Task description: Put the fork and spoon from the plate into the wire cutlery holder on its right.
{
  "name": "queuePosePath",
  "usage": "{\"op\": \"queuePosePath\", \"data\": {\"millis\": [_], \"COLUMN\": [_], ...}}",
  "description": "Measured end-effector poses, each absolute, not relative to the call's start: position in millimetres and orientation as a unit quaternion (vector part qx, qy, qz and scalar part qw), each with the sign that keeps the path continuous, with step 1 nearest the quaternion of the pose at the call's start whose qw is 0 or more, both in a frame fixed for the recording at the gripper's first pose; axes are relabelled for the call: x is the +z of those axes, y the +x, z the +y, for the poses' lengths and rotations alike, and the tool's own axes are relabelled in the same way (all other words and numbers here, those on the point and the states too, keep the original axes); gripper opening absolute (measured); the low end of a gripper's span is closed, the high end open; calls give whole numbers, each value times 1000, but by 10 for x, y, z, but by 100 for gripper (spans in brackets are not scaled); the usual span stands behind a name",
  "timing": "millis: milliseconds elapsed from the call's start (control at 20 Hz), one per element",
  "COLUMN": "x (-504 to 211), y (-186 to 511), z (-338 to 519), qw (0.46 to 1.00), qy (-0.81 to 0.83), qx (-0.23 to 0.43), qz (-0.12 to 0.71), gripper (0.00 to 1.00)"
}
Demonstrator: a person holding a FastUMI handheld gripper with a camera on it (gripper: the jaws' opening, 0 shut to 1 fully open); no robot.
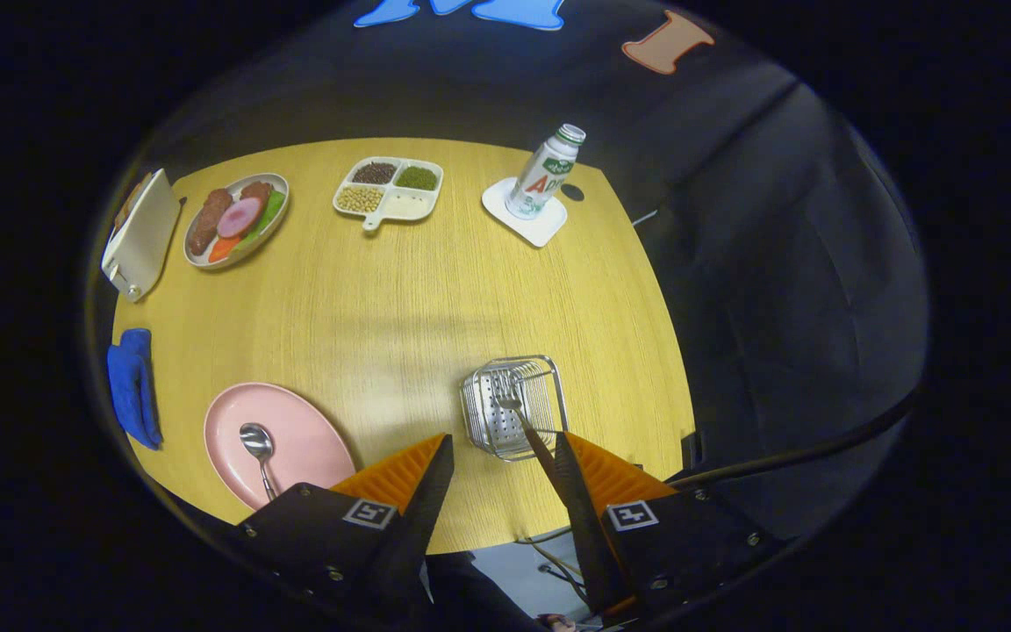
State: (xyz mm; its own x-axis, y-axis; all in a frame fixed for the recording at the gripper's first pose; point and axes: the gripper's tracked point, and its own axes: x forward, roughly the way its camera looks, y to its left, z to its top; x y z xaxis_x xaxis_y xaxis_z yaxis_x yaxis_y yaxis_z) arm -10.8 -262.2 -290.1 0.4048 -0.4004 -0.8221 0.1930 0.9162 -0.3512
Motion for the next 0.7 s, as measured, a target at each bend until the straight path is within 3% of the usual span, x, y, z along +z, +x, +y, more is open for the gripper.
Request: {"op": "queuePosePath", "data": {"millis": [350,700], "x": [-2733,-2769], "y": [30,16], "z": [-2130,-1641], "qw": [890,903], "qy": [-111,-113], "qx": [-141,-101], "qz": [419,401], "gripper": [72,72]}}
